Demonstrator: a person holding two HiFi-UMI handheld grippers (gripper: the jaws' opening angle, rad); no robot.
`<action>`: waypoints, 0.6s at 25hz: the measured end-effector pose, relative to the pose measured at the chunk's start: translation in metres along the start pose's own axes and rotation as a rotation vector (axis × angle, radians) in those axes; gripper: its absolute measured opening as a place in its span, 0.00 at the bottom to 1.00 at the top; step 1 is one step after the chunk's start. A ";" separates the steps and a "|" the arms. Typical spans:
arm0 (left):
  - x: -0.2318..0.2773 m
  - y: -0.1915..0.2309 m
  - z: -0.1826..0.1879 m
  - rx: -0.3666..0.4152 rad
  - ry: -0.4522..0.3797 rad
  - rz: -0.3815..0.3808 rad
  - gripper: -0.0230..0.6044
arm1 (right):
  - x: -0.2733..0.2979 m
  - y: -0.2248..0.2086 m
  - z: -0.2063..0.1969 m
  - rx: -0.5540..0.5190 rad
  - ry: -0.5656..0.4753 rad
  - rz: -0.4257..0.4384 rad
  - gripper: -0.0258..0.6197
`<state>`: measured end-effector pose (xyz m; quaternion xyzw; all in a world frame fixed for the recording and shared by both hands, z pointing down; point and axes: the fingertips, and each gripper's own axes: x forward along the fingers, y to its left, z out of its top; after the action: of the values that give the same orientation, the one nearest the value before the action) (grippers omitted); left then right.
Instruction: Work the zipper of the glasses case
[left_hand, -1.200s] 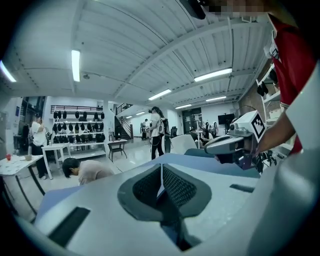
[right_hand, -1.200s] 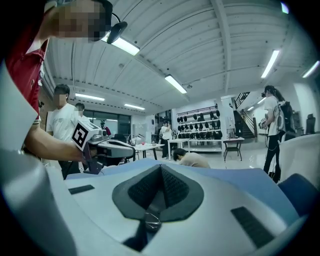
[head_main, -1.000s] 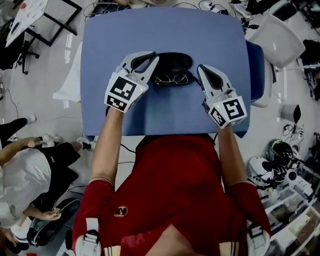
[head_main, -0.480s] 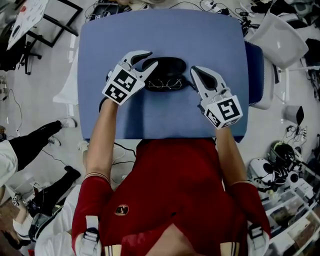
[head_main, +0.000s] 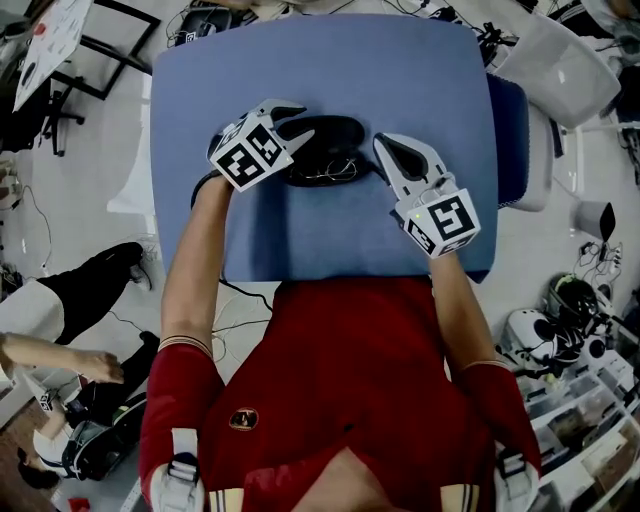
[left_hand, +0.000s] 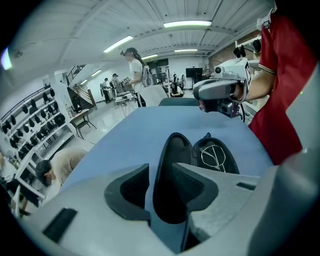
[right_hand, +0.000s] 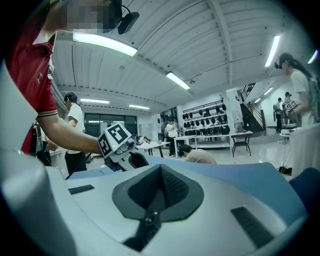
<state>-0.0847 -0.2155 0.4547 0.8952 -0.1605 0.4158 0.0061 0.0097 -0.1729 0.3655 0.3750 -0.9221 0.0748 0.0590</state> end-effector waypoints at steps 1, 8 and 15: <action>0.005 0.000 -0.003 0.003 0.007 -0.013 0.24 | 0.000 -0.001 -0.002 0.003 0.002 -0.001 0.03; 0.012 0.006 -0.006 0.001 0.042 -0.032 0.24 | 0.000 -0.004 -0.009 0.020 0.016 -0.014 0.03; 0.018 0.003 -0.004 0.019 0.028 -0.024 0.12 | -0.005 -0.006 -0.016 0.017 0.018 -0.010 0.03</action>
<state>-0.0777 -0.2230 0.4700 0.8912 -0.1455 0.4296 0.0047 0.0179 -0.1710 0.3813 0.3794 -0.9190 0.0856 0.0644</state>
